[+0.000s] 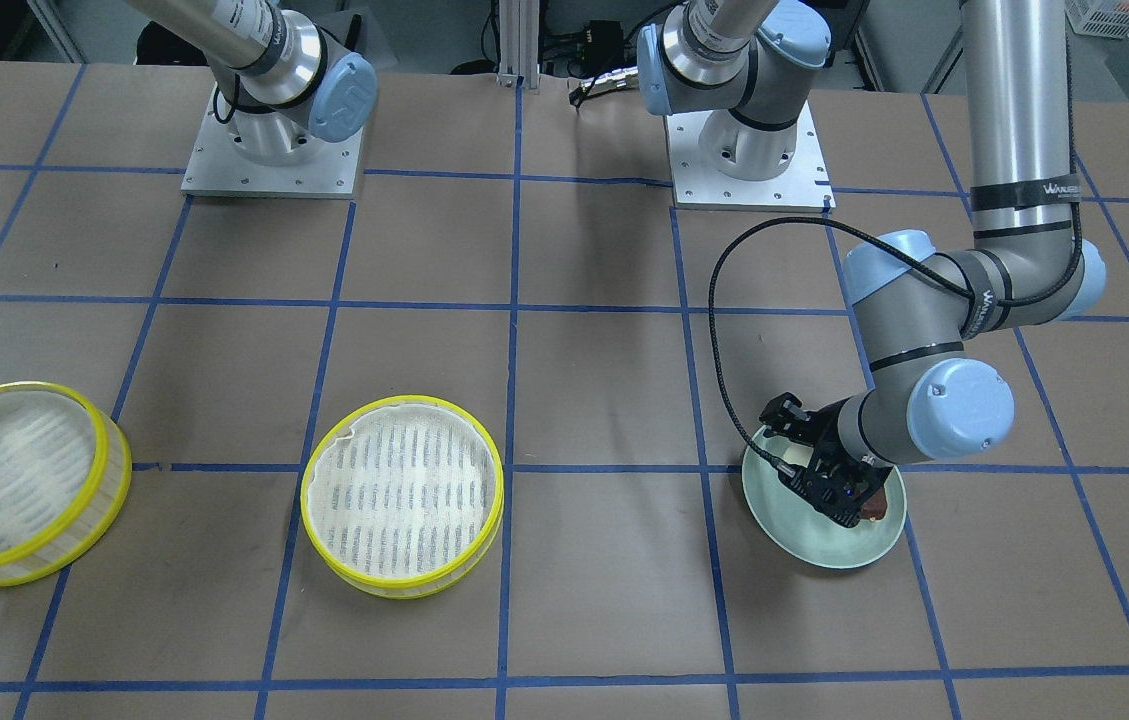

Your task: Stack buns with steamer

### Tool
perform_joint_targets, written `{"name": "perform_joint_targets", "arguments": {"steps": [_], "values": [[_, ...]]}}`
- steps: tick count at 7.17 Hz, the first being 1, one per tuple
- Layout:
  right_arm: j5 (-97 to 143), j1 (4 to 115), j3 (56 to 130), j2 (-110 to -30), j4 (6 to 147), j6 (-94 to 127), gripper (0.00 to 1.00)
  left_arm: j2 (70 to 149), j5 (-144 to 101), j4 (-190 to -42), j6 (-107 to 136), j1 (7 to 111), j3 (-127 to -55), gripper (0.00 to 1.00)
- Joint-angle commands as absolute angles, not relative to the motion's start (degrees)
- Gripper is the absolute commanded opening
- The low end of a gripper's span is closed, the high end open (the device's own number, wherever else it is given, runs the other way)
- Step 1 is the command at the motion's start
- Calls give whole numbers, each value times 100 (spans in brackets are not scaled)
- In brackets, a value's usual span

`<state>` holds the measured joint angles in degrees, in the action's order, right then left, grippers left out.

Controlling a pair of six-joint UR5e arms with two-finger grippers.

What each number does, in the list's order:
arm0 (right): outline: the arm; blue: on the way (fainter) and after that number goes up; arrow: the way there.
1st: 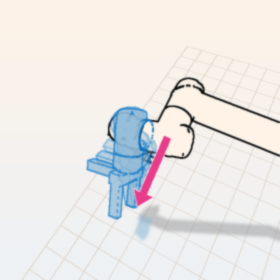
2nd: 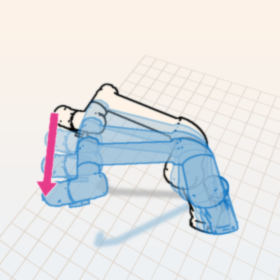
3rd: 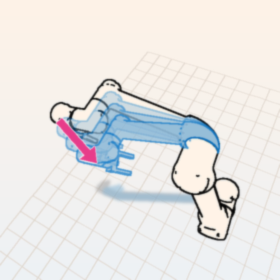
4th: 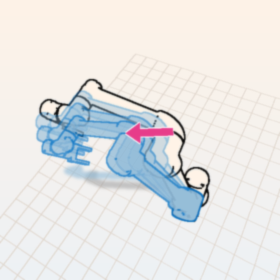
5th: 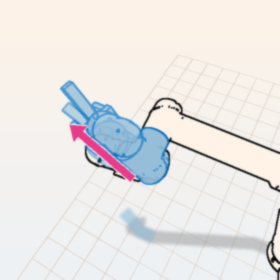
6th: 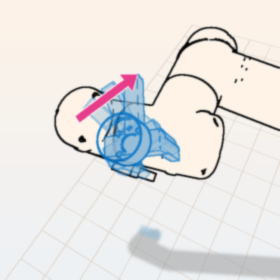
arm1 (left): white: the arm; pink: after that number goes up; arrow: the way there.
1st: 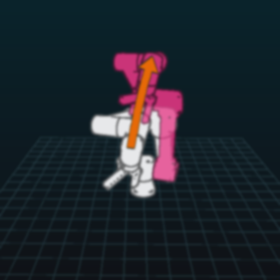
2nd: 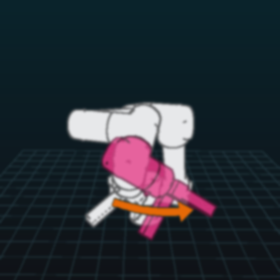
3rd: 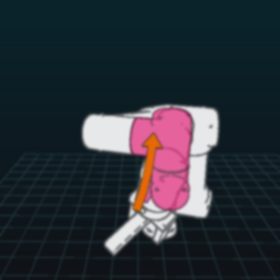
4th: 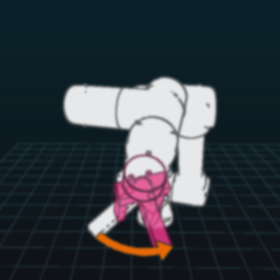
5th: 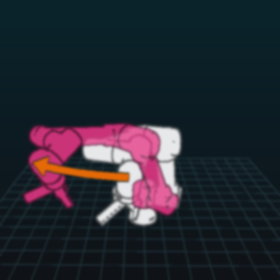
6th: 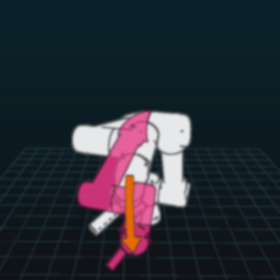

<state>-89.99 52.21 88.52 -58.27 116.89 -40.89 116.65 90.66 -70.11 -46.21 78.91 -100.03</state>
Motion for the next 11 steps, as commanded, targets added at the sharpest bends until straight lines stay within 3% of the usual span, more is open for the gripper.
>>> {"name": "perform_joint_targets", "arguments": {"steps": [1,4,7,11], "values": [[-9026,5221,8851,-6080,11515,-4017,0,11777,9088,-7014,-4632,7892,-9941,0],[-9026,5326,8842,-6407,11225,-3737,0,11568,9018,-7188,-4231,7884,-9626,0],[-9017,5379,8842,-6504,11092,-3622,0,10997,7702,-7559,-1573,8627,-9369,0],[-8992,5510,8859,-6626,10891,-3394,0,11055,6132,-6402,691,9675,-9386,0]]}}
